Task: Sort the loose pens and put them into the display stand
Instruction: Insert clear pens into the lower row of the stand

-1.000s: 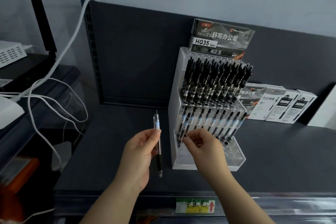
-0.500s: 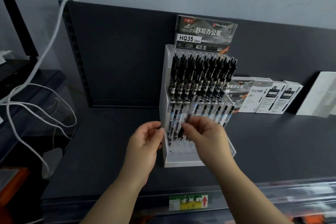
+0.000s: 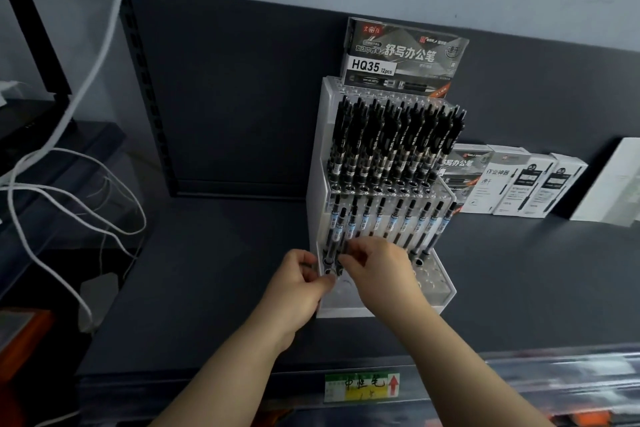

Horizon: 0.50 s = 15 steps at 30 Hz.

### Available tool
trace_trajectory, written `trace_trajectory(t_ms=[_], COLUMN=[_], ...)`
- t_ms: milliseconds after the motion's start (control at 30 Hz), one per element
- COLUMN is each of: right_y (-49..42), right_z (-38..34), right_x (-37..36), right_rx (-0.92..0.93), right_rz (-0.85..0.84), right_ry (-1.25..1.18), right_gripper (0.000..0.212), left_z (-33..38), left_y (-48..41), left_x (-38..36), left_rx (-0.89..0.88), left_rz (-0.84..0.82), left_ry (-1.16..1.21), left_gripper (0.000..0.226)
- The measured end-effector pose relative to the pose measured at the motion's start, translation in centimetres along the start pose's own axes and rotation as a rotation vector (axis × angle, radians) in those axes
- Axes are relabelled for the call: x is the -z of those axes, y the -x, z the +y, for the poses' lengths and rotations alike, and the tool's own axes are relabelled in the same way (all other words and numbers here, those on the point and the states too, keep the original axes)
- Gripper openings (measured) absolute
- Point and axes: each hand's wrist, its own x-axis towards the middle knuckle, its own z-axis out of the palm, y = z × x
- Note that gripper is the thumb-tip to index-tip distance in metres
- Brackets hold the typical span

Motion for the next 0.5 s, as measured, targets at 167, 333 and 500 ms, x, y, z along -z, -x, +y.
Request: trace_trajectory(t_ms=[167, 333, 500], right_y=[-0.2, -0.4, -0.3], right_z=[0.0, 0.4, 0.9], right_x=[0.3, 0.5, 0.7], right_rx=[0.034, 0.058, 0.061], right_rz=[-0.052, -0.095, -0.105], right_ry=[0.086, 0.1, 0.028], right_gripper=[0.013, 0.016, 0.018], left_z=[0.0, 0.0, 0.4], left_y=[0.1, 0.0, 0.8], left_x=[0.1, 0.1, 0.0], left_rx=[-0.006, -0.001, -0.028], left_rz=[-0.008, -0.005, 0.076], left_ry=[-0.004, -0.004, -0.061], left_gripper=[0.025, 0.025, 0.03])
